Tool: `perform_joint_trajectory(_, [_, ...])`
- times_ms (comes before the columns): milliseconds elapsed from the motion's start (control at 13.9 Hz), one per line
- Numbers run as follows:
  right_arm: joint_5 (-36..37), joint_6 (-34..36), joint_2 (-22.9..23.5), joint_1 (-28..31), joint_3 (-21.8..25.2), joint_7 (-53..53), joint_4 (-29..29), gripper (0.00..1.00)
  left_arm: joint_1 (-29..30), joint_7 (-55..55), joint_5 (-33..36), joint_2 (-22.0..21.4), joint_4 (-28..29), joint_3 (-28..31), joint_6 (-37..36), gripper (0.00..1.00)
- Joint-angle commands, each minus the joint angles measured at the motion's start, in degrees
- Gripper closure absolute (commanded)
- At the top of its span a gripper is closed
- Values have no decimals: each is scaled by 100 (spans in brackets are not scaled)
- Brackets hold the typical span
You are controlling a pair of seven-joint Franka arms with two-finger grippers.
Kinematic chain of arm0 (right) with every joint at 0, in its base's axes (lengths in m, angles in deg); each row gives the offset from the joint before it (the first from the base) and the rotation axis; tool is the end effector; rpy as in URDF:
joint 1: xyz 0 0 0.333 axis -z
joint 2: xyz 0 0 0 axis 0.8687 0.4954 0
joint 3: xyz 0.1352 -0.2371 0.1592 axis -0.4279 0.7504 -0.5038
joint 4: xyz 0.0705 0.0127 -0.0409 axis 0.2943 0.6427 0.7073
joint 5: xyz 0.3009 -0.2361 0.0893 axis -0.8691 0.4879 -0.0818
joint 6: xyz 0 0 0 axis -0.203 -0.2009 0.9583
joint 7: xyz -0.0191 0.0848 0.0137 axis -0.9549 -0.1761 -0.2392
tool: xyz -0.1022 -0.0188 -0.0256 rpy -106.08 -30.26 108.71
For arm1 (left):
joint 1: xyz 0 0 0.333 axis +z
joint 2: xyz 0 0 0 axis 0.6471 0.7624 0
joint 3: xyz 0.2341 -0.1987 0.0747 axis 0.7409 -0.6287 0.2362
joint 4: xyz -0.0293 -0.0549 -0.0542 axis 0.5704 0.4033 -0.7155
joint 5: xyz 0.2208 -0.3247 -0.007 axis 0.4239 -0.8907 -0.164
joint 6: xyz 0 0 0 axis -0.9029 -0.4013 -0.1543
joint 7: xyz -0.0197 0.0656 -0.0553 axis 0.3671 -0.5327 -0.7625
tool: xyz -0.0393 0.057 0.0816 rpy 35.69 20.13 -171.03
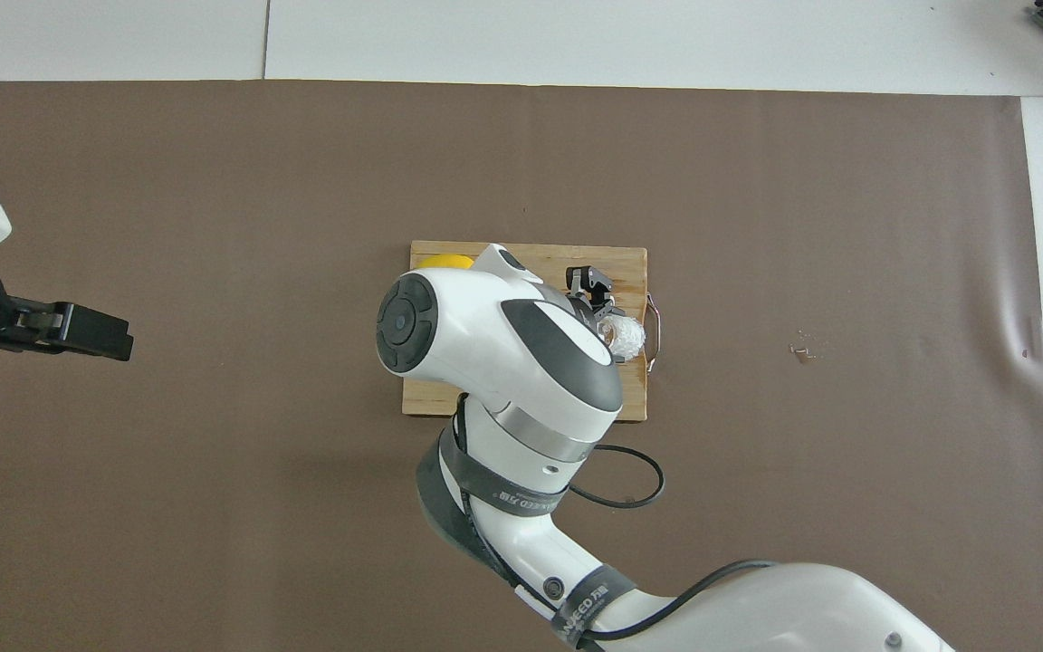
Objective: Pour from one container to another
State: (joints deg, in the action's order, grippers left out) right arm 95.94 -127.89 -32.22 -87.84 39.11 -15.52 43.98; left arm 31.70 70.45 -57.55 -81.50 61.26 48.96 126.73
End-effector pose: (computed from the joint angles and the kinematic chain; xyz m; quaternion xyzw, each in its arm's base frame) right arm 0.5374 0.3796 0.4070 0.6985 0.6509 -0.1679 0.2455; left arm 0.5135 -0.0673 0.6289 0.9966 -0.0731 -0.0330 0.0175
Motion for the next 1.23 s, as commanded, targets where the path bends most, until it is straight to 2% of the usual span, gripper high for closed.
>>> perform_joint_trajectory(0, [248, 188, 156, 29, -119, -43, -194, 100, -8, -28, 65, -142, 155, 22, 54, 0])
perform_joint_trajectory(433, [582, 329, 209, 29, -295, -289, -194, 100, -8, -28, 73, -142, 155, 22, 54, 0])
perform_joint_trajectory(1155, [846, 320, 262, 20, -313, -579, -185, 100, -8, -37, 73, -142, 163, 22, 54, 0])
